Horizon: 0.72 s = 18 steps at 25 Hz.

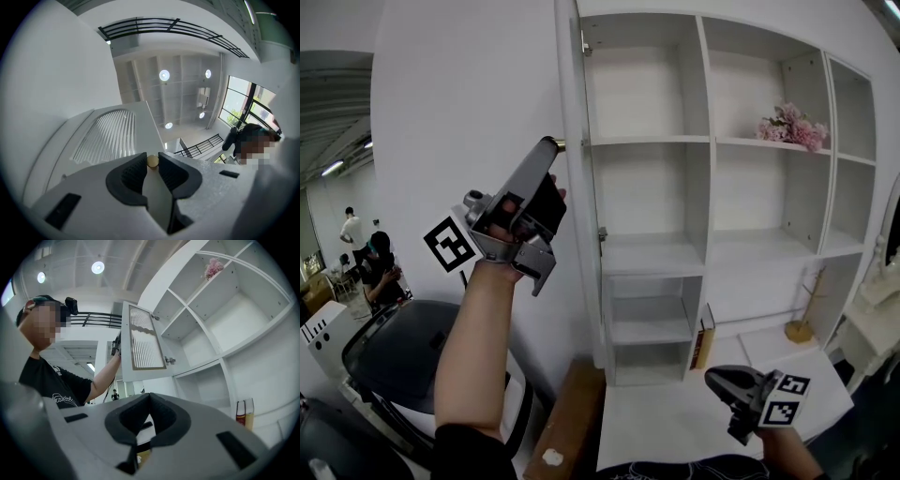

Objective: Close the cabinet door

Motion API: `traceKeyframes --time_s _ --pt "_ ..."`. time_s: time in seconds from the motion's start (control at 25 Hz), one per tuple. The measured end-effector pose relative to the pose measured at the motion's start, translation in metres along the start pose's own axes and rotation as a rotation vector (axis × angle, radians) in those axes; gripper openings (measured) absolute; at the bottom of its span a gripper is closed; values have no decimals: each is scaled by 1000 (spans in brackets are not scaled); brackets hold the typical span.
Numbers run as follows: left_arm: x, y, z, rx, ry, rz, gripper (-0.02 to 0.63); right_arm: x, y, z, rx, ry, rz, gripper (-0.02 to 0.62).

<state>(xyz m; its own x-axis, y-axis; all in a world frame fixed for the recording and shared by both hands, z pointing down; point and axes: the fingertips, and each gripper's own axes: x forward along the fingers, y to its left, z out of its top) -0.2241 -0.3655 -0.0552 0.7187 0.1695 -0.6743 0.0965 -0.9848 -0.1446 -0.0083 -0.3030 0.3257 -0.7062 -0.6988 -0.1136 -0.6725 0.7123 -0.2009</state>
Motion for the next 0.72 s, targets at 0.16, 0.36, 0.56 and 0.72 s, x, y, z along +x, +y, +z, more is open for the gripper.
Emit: traceKeyframes --time_s 0.16,0.36,0.56,0.72 --pt "4 -8 0 36 11 -24 80 0 7 -4 1 -1 -31 6" --pt "8 -20 1 134 41 -35 78 4 19 -7 -8 -8 -63 6" --pt "15 -22 -6 204 59 -40 77 4 22 -9 1 -19 -102 6" --pt "32 -18 -23 240 78 -51 77 -3 10 -11 15 -24 -129 7"
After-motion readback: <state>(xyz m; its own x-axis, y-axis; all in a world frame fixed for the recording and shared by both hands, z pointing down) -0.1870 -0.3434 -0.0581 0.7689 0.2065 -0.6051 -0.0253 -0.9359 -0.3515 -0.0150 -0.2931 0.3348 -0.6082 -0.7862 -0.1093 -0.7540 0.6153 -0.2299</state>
